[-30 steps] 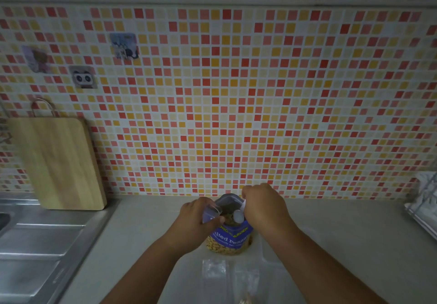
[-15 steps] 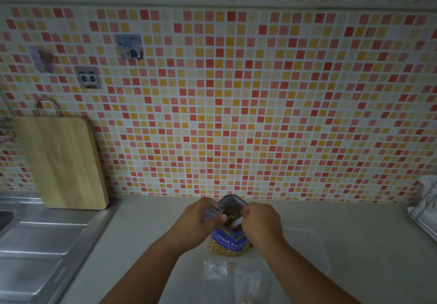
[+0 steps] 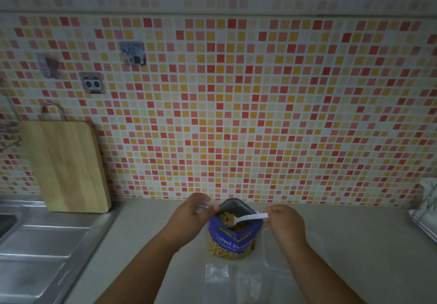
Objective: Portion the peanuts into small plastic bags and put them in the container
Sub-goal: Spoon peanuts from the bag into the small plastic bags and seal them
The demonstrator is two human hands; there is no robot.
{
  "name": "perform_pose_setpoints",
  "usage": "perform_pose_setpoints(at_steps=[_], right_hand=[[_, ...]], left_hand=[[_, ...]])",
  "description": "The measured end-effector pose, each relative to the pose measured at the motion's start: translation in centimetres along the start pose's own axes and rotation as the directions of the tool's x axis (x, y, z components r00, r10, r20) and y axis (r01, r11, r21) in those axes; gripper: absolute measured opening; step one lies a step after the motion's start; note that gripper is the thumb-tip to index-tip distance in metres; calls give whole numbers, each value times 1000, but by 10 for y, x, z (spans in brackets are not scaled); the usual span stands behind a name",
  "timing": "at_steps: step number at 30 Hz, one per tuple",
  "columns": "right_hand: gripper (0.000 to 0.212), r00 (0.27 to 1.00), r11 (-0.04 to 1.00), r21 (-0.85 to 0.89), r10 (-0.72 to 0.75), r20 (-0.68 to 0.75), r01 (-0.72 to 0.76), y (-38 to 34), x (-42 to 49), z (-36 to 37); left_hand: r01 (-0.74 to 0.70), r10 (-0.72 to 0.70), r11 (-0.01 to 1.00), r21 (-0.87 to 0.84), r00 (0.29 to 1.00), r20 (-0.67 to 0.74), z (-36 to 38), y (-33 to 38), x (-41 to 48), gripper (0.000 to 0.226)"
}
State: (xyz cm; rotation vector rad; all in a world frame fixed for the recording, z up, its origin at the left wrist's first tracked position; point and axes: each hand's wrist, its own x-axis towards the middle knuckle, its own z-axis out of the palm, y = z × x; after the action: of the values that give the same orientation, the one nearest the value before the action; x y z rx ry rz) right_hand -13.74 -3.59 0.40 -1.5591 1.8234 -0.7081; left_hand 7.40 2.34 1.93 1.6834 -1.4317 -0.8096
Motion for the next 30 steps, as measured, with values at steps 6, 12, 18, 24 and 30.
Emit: perform_pose_setpoints(at_steps=[6, 12, 18, 24, 30], right_hand=[[21, 997, 989, 138, 57, -43, -50, 6, 4, -17], [19, 994, 993, 33, 110, -2, -110, -4, 13, -40], [32, 998, 997, -45, 62, -23, -63, -13, 9, -52], [37, 996, 956, -292, -4, 85, 28, -28, 8, -58], [34, 982, 916, -390, -13, 189, 87, -49, 12, -57]], left_hand=[[-142, 152, 936, 322, 988, -4, 1, -5, 8, 41], [-229, 242, 753, 616, 968, 64, 10, 8, 12, 52], [-274, 265, 615, 740, 955, 133, 22, 19, 18, 57], [-292, 246, 575, 764, 953, 178, 32, 25, 22, 56], [-300, 217, 568, 767, 953, 212, 41, 27, 26, 58]])
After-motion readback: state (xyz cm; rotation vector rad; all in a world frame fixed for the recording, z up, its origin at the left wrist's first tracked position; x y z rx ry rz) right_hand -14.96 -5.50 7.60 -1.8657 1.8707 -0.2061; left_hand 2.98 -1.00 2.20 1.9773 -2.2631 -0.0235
